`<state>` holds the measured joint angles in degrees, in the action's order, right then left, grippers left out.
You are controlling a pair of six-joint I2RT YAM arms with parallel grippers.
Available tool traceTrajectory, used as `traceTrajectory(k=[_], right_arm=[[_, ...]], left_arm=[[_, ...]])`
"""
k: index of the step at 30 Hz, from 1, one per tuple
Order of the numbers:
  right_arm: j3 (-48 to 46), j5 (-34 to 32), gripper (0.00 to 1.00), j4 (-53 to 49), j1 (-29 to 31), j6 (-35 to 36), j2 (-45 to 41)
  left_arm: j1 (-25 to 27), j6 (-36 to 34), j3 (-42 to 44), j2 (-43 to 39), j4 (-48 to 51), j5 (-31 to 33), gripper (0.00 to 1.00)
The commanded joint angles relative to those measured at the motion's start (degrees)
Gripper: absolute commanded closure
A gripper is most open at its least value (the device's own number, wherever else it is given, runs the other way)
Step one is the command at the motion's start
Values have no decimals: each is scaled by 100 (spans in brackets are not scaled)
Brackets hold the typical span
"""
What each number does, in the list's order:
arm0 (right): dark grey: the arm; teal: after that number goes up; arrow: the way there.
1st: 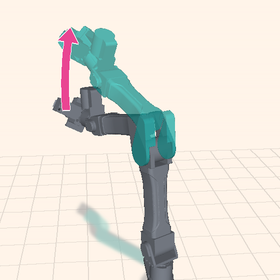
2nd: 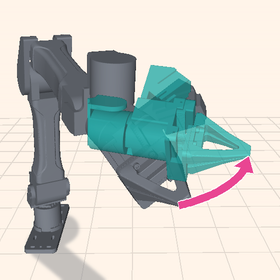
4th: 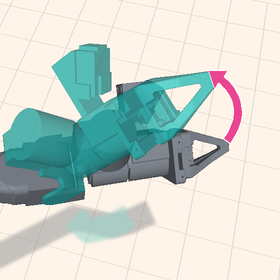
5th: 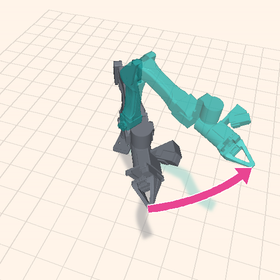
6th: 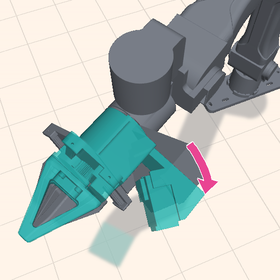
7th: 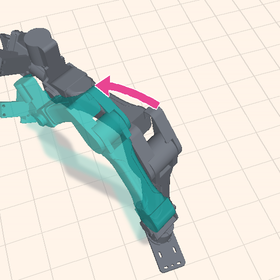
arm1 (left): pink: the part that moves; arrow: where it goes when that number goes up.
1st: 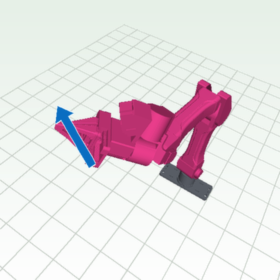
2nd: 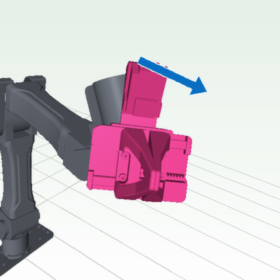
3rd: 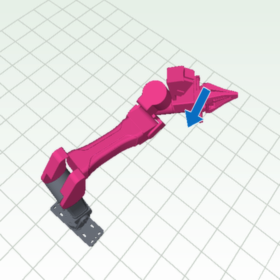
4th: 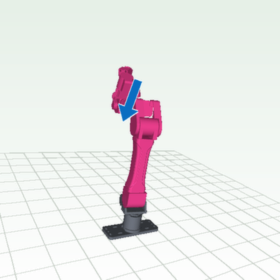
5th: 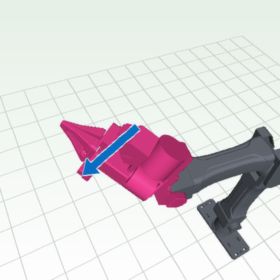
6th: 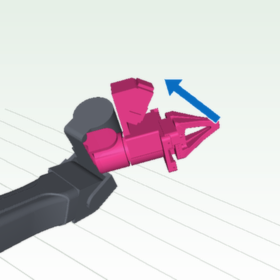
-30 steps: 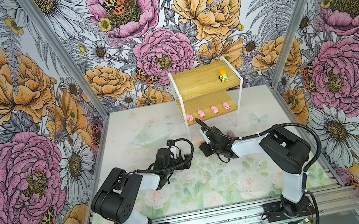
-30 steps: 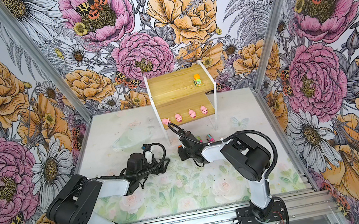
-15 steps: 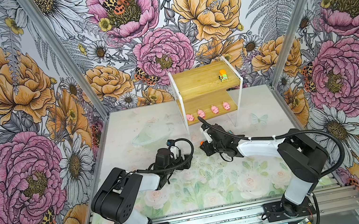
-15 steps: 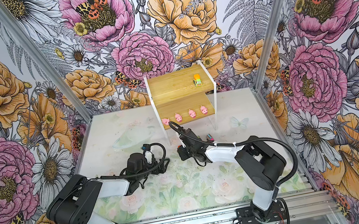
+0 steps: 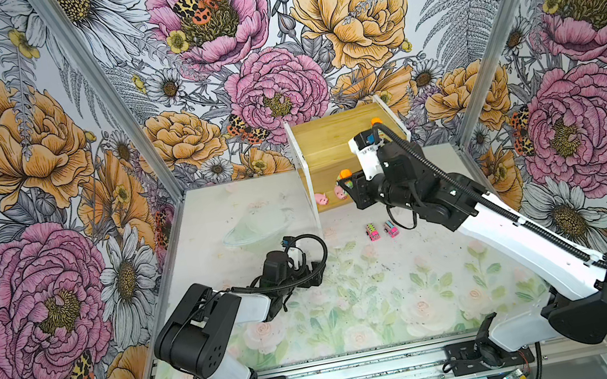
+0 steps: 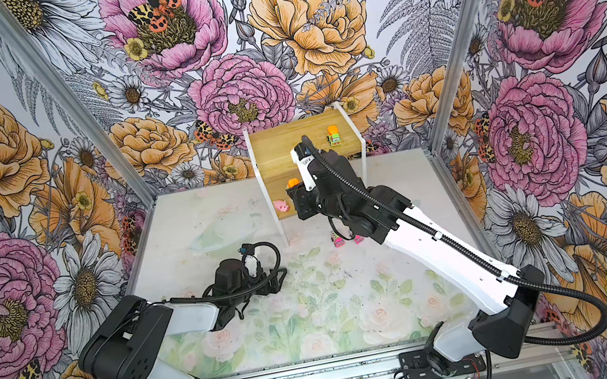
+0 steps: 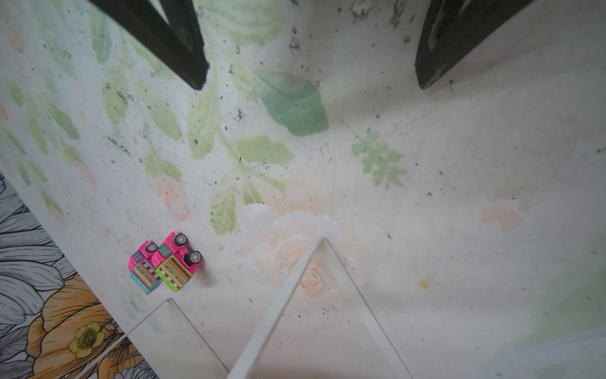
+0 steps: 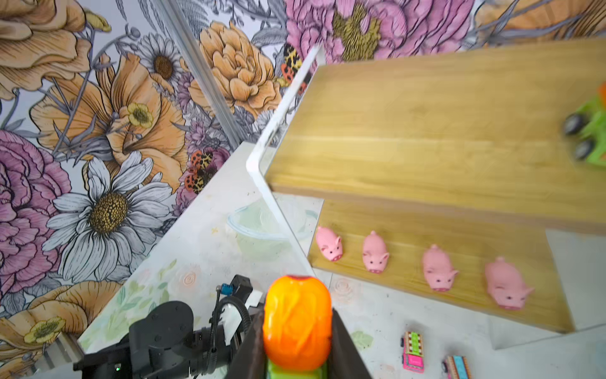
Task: Place and organize the plastic toys onto the shelf
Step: 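Lift the second green truck with the right gripper to the top shelf, then place the truck beside the first on the top shelf and open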
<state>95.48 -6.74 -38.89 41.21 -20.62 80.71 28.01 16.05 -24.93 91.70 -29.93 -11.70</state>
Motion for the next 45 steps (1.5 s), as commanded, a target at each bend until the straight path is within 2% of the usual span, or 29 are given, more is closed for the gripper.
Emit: traceTrajectory(k=[1, 6, 12, 18, 28, 45], right_arm=[[885, -872, 82, -797, -104, 464, 286], [2124, -997, 82, -933, -621, 674, 1079], [3014, -326, 83, -955, -1318, 463, 1912], [3553, 24, 83, -1006, -1583, 426, 2559], [3714, 138, 84, -1057, -1639, 401, 3007], [3499, 45, 82, -1085, -1671, 392, 3109]], left_arm=[[-15, -63, 23, -40, -24, -178, 1], [-15, -34, -21, -55, -21, -201, 1], [-15, -49, -21, -95, -13, -239, 1], [-18, -44, -25, -109, -13, -261, 1], [-17, -52, -56, -83, 19, -232, 1], [-24, -63, -74, -17, 23, -183, 1]])
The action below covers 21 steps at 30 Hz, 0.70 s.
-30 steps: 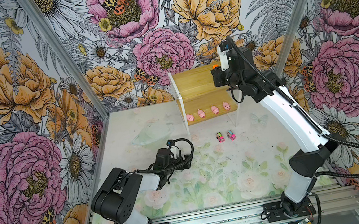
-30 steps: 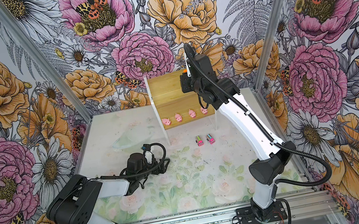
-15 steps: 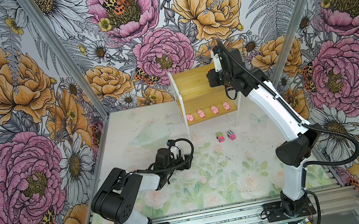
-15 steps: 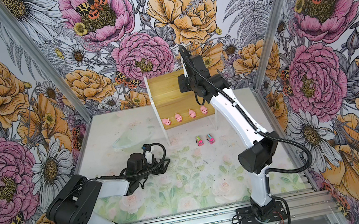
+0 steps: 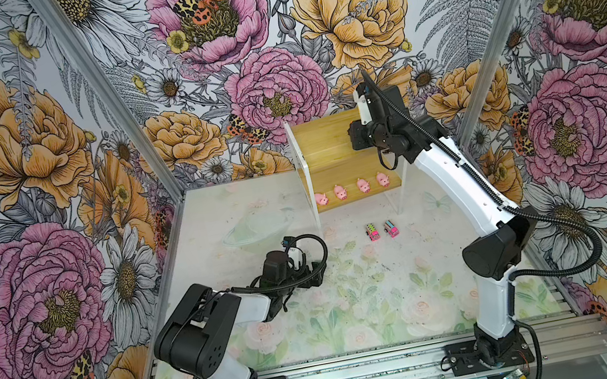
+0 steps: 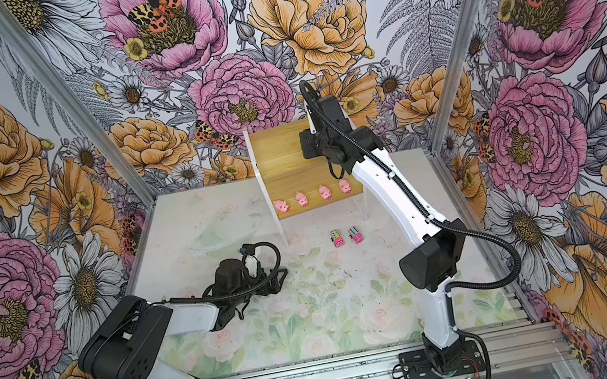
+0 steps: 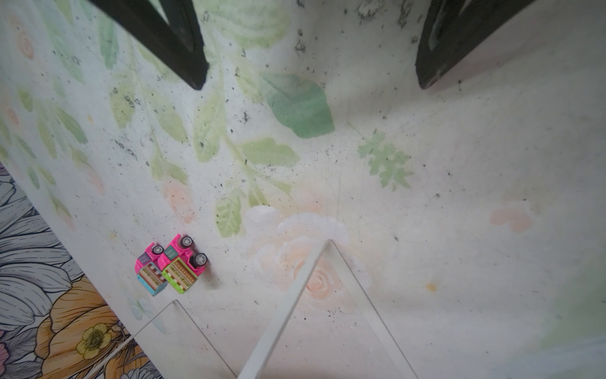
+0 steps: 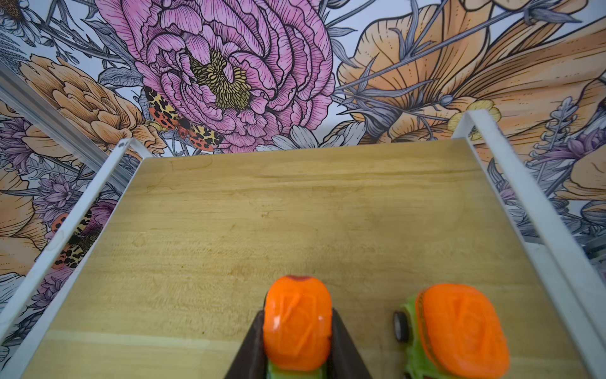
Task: Place and organize the plastic toys onto the shelf
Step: 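Place the truck beside the first on the top shelf and open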
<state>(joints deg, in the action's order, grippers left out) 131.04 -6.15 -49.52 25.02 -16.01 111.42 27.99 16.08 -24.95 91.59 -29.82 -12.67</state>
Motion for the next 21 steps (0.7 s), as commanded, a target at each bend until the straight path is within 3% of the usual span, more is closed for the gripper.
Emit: traceTrajectory(k=[1, 7, 13, 21], right_arm=[[-92, -18, 82, -23, -52, -70, 25], [-254, 18, 70, -25, -66, -68, -15], [-264, 86, 50, -10, -51, -38, -84], [-263, 40, 39, -3, -42, 72, -384]], left_arm=[[-22, -63, -71, -1, 12, -87, 1], [-21, -61, -80, -7, 11, -100, 1], [-20, -46, -82, -23, 14, -107, 1], [-26, -42, -102, -2, 18, -113, 1]])
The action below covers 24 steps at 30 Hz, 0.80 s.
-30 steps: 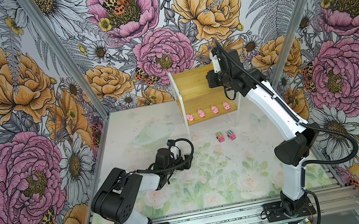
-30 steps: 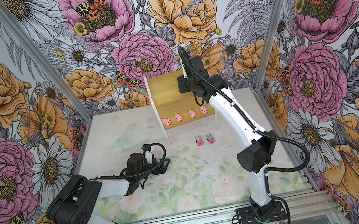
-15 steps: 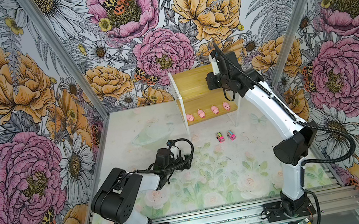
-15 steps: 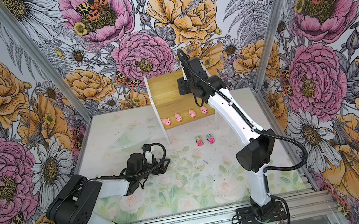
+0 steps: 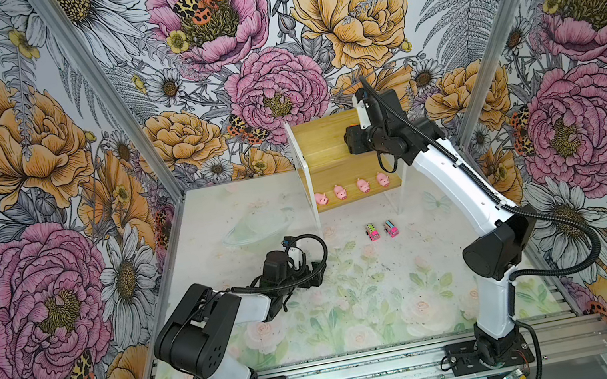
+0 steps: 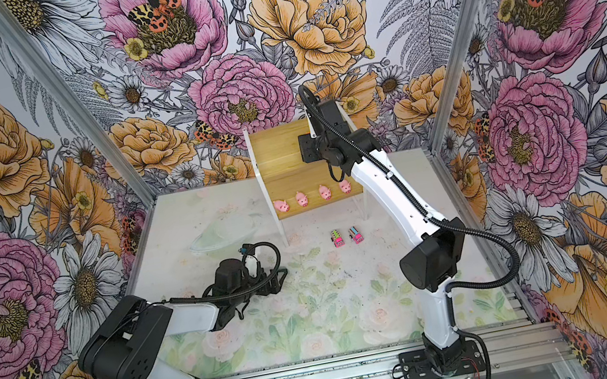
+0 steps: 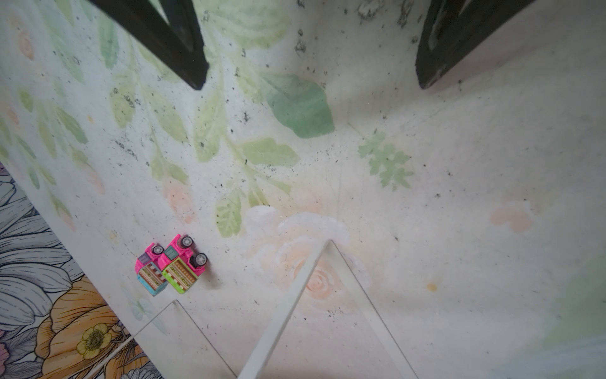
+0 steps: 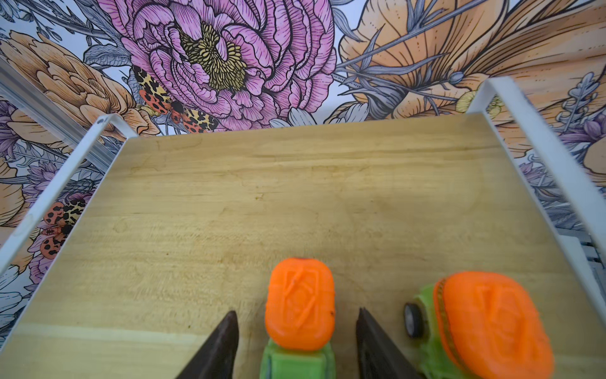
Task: Place and organize the plastic toys onto the shelf
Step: 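Place the truck beside the first on the top shelf and open, then withdraw the right gripper toward the pink trucks on the table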
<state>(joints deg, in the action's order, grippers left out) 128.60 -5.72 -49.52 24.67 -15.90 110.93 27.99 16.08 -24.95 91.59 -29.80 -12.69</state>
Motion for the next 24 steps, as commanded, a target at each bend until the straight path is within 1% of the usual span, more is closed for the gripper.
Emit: traceTrajectory(k=[1, 6, 9, 11, 12, 16, 18, 21, 24], right_arm=[[-33, -3, 39, -4, 2, 85, -405], [-397, 42, 37, -5, 196, 156, -1029], [-1022, -312, 36, 26, 517, 170, -1746], [-1779, -576, 36, 181, 743, 200, -2348], [-2194, -571, 36, 321, 807, 225, -2633], [-4432, -474, 36, 1173, 832, 28, -3862], [-5334, -396, 36, 1552, 830, -106, -4254], [-6492, -344, 36, 2089, 825, -437, -4522], [-7378, -283, 37, 2701, 820, -726, -4473]], left_arm=[[-21, -39, -102, -3, 17, -114, 1], [-21, -34, -120, 8, 10, -107, 1], [-19, -35, -116, 15, 15, -92, 1], [-17, -37, -102, 15, 14, -61, 1], [-21, -36, -113, 21, 16, -58, 1], [-7, -98, -131, 54, 13, -141, 1], [-14, -154, -158, 80, 42, -213, 1], [-2, -209, -176, 97, 38, -377, 1], [22, -234, -171, 108, 45, -415, 1]])
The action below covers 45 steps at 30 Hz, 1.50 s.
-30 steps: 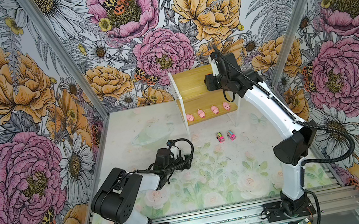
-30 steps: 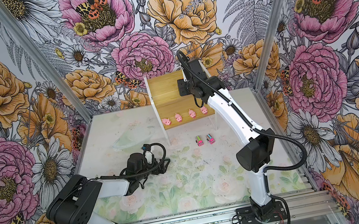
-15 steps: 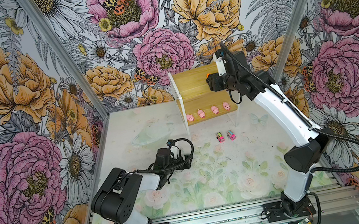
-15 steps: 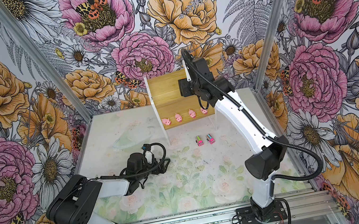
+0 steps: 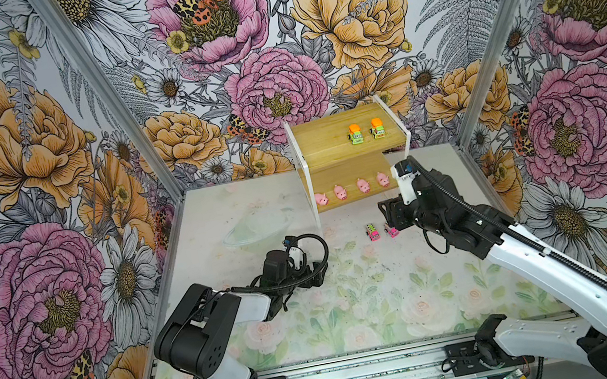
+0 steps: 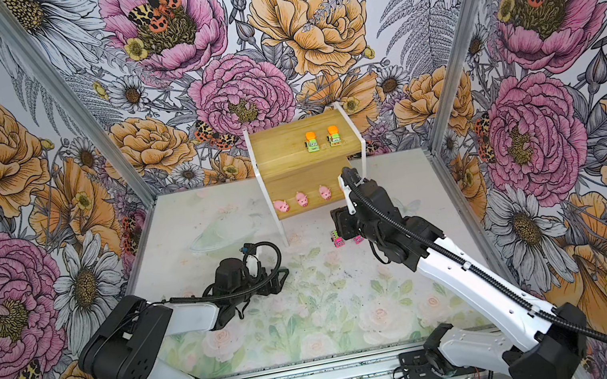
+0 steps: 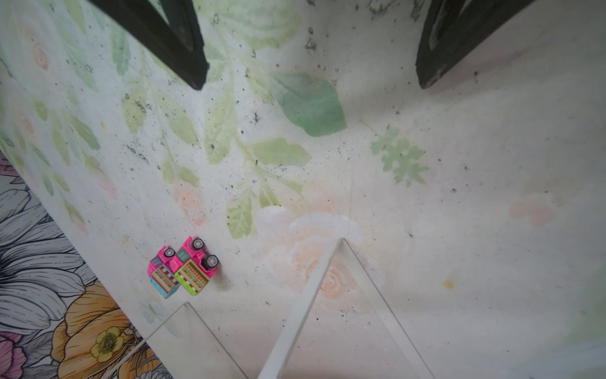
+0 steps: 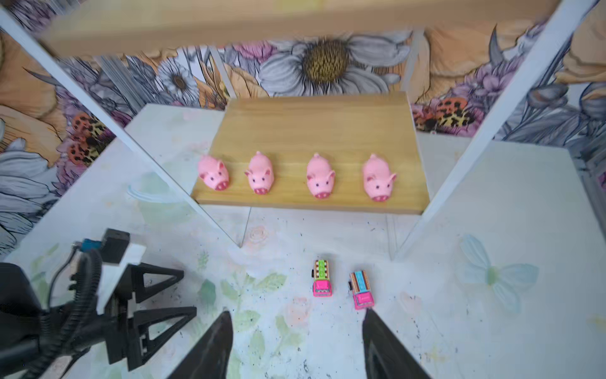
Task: Place and organize the plastic toys onto the shelf
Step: 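Withdraw the right gripper toward the pink trucks on the table, then lower the right gripper onto the green-topped pink truck and close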
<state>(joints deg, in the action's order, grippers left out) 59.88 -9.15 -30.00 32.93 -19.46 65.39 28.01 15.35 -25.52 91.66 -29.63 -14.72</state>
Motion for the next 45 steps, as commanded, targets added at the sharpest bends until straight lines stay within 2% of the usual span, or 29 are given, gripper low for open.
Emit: traceTrajectory(k=[1, 7, 12, 26, 45], right_arm=[[-783, 79, 38, 1042, -6, -403, 152], [-2111, 192, 40, 3071, 4, -758, 861], [-2741, 27, 41, 4339, -38, -818, 1151], [-2554, 515, 42, 5209, -522, -631, 2514], [-1978, 633, 43, 5296, -591, -269, 3458]], left_arm=[[31, -161, -119, 119, 20, -219, 1], [116, -140, -111, 121, 27, -122, 1], [129, -142, -119, 81, 124, -36, 1], [143, -107, -212, 184, 160, -48, 1], [158, -115, -270, 268, 157, -29, 1]])
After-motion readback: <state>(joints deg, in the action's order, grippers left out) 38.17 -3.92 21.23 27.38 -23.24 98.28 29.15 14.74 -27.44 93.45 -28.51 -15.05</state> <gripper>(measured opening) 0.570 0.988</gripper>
